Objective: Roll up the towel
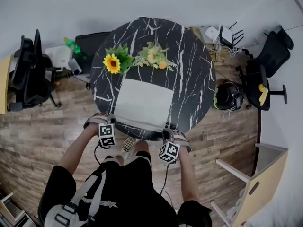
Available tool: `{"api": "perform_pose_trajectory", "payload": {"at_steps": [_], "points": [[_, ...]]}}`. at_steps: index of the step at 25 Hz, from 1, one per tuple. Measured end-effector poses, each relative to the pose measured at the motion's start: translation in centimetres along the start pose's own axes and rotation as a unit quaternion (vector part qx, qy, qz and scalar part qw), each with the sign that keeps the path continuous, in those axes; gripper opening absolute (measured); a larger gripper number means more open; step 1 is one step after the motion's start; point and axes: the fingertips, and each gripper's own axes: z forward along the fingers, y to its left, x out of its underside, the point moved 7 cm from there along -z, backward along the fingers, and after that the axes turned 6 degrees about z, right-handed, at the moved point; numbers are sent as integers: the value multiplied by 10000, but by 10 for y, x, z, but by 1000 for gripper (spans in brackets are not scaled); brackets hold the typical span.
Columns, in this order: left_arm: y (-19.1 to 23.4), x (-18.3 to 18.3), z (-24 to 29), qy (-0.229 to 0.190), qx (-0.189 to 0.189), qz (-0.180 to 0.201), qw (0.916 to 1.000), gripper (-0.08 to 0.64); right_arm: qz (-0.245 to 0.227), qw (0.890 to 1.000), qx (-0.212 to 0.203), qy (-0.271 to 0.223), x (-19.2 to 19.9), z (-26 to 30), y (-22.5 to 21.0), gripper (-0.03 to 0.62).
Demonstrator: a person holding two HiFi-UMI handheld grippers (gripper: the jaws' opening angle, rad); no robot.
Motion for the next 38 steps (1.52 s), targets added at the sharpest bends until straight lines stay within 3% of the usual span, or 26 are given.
{"api": "perform_pose_trajectory", "payload": {"at_steps": [11,17,21,23,27,38], "points": [[9,-2,14,94,175,-40,9998,35,-7,10000,-40,7,3,16,-10,26],[10,0,13,42,74,-271,9996,62,76,9999,134,-1,3,18,-12,34],[12,5,10,49,-21,-460,9989,219,357,9988,333,-69,5,12,-19,190],[13,6,6,38,-84,-483,9988,249,414,9980,460,-86,6,6,-23,226],[11,6,-2,-5,-171,-455,9988,250,368,9977,552,-120,5,-5,-24,227],[-5,-11,4,-18,-24,-48,10000,230,176,9996,102,-181,-2,-3,9,206]]}}
